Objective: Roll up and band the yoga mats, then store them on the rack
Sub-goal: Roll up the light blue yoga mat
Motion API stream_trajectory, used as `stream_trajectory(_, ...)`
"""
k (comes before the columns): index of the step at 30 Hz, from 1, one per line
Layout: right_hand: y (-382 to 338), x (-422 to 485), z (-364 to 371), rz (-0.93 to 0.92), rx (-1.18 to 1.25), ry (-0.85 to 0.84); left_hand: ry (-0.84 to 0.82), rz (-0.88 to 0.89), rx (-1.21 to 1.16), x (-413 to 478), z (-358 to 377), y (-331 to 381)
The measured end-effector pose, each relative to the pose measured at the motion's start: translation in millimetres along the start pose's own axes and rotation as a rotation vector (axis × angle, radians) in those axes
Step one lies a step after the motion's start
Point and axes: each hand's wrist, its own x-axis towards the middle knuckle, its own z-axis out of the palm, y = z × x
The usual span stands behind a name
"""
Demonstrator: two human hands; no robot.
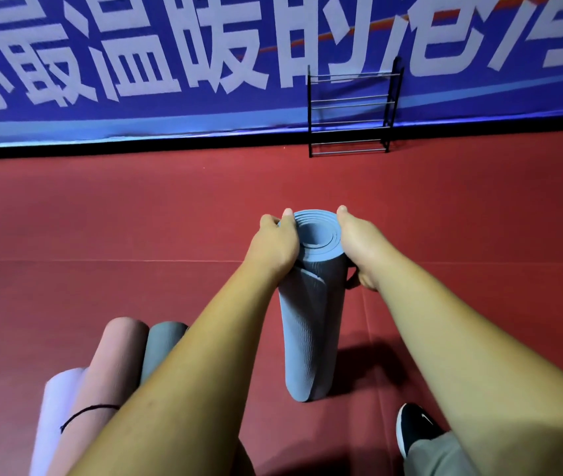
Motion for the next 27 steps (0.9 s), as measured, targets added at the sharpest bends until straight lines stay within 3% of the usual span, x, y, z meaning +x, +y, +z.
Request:
stream_trajectory(8,-4.6,-10.4,4.5,0.018,-0.012,-0.041,-0.135,-0.124,0.072,-2.3,-9.8,7.6)
stream_trajectory(14,-9.0,-28.9,-3.9,-0.134,-0.176,-0.219,-0.096,0.146,0.156,5.2,-29.6,1.7)
stream_trajectory(18,-9.0,-37.1,-7.1,-0.185,-0.327,-0.238,-0.239,0.292,0.099,9.9,-44.8,0.4)
stream_trajectory(23,2.0,-38.4,12.6,-0.153,-0.316,-0.035,-0.099,0.324,0.385,10.6,-31.7,-7.3)
stream_trajectory(27,8.9,-35.2,27.0,-0.072,-0.250,0.001,-0.090,0.152,0.516,5.4,-29.5,-11.2)
